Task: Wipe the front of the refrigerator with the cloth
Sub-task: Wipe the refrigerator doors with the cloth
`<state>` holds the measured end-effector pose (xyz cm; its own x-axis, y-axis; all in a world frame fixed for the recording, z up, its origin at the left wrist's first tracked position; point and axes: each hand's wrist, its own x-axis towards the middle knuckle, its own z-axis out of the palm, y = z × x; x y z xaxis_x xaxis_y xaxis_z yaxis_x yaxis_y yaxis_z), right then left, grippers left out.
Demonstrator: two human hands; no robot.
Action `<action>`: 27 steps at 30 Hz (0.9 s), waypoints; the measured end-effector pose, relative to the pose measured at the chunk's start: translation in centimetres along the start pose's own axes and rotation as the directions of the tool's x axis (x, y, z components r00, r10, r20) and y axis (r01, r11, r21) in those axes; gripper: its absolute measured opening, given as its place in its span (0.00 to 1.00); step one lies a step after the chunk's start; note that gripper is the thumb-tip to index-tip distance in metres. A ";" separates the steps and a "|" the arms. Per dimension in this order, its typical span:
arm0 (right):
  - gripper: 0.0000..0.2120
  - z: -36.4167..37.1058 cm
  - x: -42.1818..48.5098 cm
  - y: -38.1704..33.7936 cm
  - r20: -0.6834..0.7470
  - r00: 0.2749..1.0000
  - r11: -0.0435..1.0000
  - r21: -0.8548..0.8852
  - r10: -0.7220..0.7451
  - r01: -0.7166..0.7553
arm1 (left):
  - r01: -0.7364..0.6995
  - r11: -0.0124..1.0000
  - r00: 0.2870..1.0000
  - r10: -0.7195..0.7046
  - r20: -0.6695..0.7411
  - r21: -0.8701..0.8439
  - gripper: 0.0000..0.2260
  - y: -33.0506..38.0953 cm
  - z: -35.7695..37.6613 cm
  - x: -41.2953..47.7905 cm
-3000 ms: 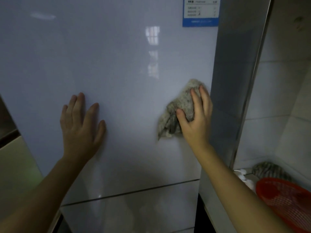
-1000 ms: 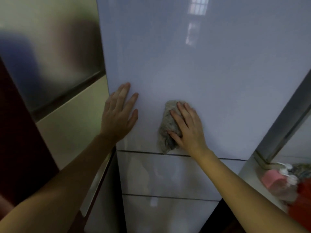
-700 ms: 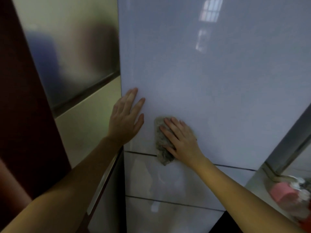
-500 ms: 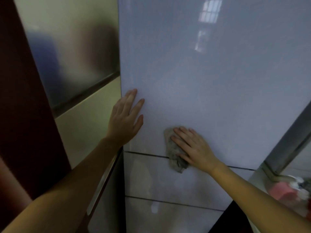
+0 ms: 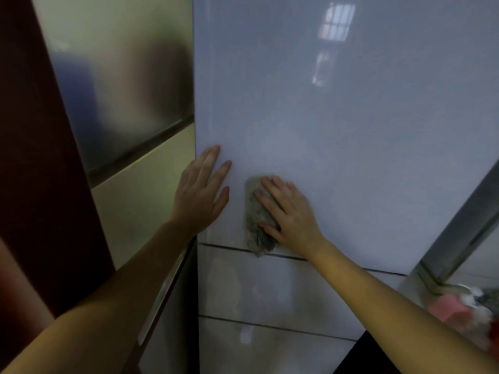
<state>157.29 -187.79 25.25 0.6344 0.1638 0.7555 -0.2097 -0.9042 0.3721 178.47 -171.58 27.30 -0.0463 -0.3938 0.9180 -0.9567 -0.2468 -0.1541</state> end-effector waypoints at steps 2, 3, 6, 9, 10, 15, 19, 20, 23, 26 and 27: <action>0.31 0.4 -3.0 -0.1 0.083 0.995 0.999 0.004 -0.050 0.050 | 0.006 1.000 1.000 -0.006 0.010 -0.002 0.22 0.0 -0.1 -0.1; 0.32 0.2 -4.4 0.2 0.118 0.991 0.998 0.003 -0.066 0.066 | 0.007 1.000 1.000 -0.007 0.016 0.000 0.22 0.0 -0.1 -0.2; 0.33 -1.6 -6.7 2.3 0.150 0.987 0.999 0.000 -0.052 0.053 | 0.011 1.000 1.000 -0.011 0.024 0.003 0.22 0.0 -0.1 -0.2; 0.31 -3.7 -5.4 4.6 0.069 0.996 0.999 0.009 0.050 -0.051 | 0.027 1.000 0.999 -0.027 0.035 -0.008 0.23 0.2 0.0 -0.2; 0.30 -4.2 -4.3 5.2 0.040 0.996 0.997 0.003 0.081 -0.081 | 0.033 0.999 0.999 -0.032 0.038 -0.011 0.23 0.3 0.0 -0.2; 0.32 -3.3 1.0 3.1 -0.017 0.994 0.994 0.009 0.110 -0.110 | 0.018 1.000 0.999 -0.018 0.042 0.004 0.23 0.2 -0.3 -0.1; 0.32 -0.2 -0.2 -0.7 0.103 0.993 0.998 0.026 -0.066 0.063 | 0.027 1.000 0.999 -0.027 0.039 -0.005 0.23 0.1 -0.4 -0.5; 0.32 0.3 -1.3 -1.3 0.136 0.986 0.995 0.025 -0.098 0.095 | 0.043 0.999 0.998 -0.043 0.038 -0.008 0.23 0.1 -0.4 -0.9; 0.30 1.0 -4.4 -1.7 0.179 0.975 0.991 0.022 -0.130 0.128 | 0.088 0.996 0.994 -0.087 0.064 -0.016 0.22 0.3 -0.2 -3.5; 0.30 0.6 -5.1 -0.6 0.163 0.978 0.992 0.037 -0.128 0.123 | 0.123 0.992 0.988 -0.121 0.097 -0.019 0.22 1.0 0.5 -6.3; 0.30 0.5 -4.7 -0.2 0.145 0.981 0.991 0.039 -0.129 0.125 | 0.136 0.991 0.986 -0.133 0.100 -0.018 0.22 1.2 0.9 -7.1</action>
<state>154.73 -188.59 21.39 0.7574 0.2205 0.6146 -0.0993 -0.8914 0.4421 177.88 -169.87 20.25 0.1104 -0.4437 0.8893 -0.9592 -0.2817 -0.0215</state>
